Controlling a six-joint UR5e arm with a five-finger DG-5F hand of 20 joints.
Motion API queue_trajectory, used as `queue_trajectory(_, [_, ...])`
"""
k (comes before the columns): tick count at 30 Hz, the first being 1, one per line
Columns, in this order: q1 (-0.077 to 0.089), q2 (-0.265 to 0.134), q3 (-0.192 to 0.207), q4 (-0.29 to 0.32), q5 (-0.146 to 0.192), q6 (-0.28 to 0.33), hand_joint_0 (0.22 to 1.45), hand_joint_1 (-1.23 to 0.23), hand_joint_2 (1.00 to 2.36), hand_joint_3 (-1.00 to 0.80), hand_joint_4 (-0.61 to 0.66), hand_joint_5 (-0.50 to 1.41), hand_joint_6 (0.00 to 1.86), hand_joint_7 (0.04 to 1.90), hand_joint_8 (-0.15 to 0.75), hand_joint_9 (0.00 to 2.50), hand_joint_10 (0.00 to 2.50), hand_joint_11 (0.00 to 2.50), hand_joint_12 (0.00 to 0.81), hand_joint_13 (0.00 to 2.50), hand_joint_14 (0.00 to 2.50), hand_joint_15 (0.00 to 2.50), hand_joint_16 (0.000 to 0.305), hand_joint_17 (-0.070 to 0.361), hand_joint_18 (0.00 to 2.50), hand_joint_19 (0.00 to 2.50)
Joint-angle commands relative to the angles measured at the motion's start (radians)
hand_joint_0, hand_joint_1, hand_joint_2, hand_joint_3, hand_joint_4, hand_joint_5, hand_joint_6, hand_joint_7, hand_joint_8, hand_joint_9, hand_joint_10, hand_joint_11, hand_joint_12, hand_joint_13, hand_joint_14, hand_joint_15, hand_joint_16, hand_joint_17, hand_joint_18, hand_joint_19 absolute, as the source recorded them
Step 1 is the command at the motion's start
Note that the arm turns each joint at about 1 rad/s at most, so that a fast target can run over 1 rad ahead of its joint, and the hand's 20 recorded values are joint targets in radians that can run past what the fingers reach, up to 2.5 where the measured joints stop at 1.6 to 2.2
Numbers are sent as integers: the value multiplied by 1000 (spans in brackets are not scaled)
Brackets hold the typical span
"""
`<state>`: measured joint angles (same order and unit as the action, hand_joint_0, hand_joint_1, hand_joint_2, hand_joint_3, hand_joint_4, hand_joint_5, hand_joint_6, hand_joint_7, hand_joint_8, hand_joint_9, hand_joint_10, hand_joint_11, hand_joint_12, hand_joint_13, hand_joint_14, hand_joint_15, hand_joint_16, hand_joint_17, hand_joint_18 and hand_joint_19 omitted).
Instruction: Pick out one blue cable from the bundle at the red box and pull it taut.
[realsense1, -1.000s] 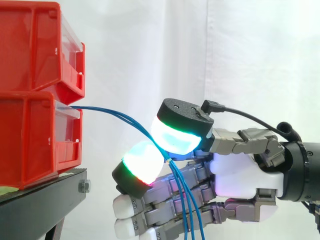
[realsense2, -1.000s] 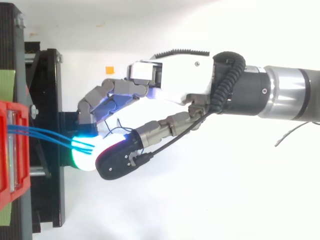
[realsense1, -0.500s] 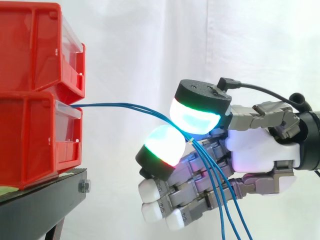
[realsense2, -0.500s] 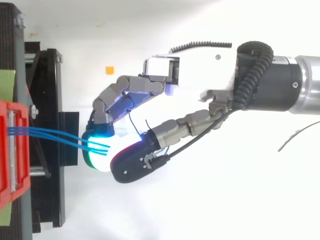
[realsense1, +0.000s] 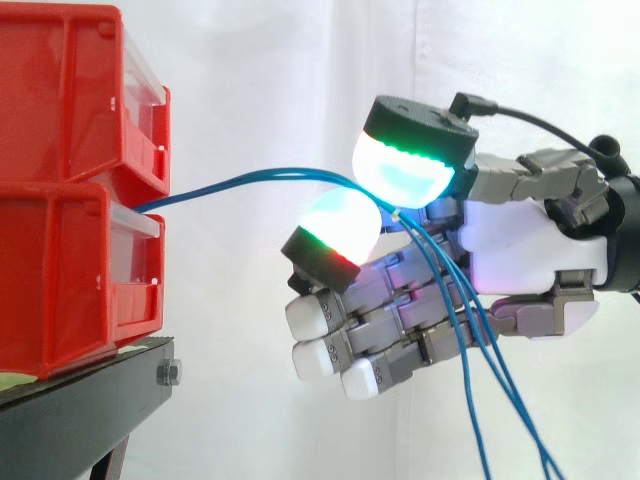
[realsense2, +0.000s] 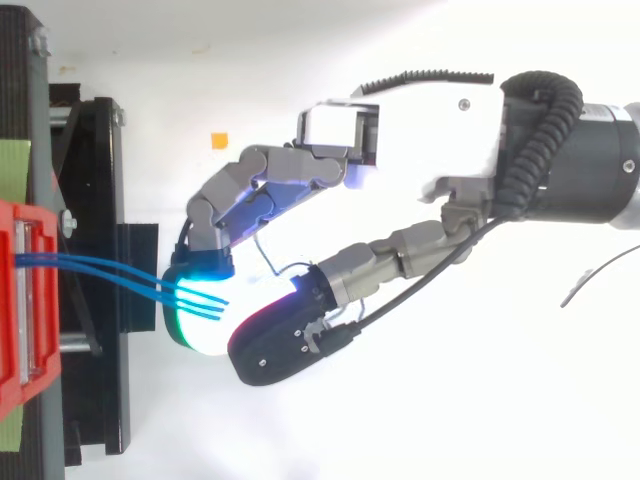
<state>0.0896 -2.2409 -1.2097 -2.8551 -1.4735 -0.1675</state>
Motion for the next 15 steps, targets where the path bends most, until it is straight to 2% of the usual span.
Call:
queue_trajectory(1, [-1, 1, 4, -7, 1, -1, 634, -731, 1014, -357, 64, -210, 905, 872, 249, 689, 12, 334, 315, 596, 8, 200, 46, 105, 525, 378])
queue_trajectory(8, [1, 1, 6, -10, 1, 0, 642, -747, 1011, -390, 65, -209, 908, 870, 254, 693, 12, 340, 317, 604, 8, 201, 46, 104, 539, 379])
queue_trajectory(15, [1, 1, 25, -49, 1, 2, 663, -773, 1006, -437, 46, -208, 909, 871, 252, 699, 13, 350, 315, 626, 8, 202, 46, 104, 575, 375])
